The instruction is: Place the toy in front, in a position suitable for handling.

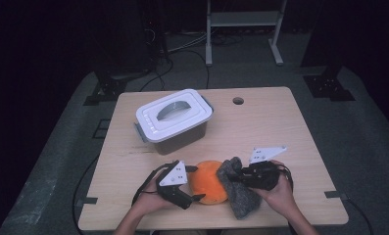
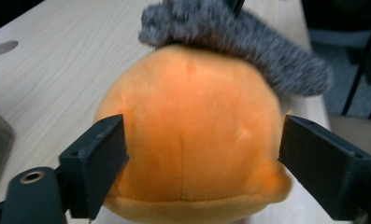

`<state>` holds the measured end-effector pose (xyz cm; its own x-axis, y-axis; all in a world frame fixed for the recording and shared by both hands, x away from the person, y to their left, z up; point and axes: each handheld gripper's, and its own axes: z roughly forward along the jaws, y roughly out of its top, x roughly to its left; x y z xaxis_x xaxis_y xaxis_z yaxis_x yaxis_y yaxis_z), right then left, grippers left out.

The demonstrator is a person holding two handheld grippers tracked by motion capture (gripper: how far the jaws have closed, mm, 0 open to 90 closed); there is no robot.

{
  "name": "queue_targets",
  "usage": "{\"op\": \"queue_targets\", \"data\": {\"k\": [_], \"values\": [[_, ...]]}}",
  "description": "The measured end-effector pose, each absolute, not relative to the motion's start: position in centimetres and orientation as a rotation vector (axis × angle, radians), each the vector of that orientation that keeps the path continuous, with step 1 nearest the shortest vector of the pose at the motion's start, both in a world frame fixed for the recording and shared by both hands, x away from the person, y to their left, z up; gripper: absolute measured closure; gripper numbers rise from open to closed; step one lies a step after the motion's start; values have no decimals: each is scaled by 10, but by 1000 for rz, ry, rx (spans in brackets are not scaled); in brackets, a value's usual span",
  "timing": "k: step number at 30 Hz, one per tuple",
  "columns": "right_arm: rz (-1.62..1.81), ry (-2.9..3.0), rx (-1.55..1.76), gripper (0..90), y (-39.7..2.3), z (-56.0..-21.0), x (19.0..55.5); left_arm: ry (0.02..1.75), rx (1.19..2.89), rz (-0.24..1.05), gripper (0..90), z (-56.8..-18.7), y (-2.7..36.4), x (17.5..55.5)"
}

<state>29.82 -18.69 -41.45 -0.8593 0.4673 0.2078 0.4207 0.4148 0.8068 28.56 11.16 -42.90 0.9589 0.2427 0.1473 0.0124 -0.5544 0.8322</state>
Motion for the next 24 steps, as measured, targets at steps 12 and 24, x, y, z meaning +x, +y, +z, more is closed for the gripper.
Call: {"op": "queue_targets", "data": {"k": [12, 24], "values": [[1461, 2581, 756, 781, -186, -404, 292, 265, 2104, 292, 268, -430, 109, 299], [1393, 2616, 691, 781, -178, -409, 287, 298, 2089, 271, 266, -434, 112, 302]]}}
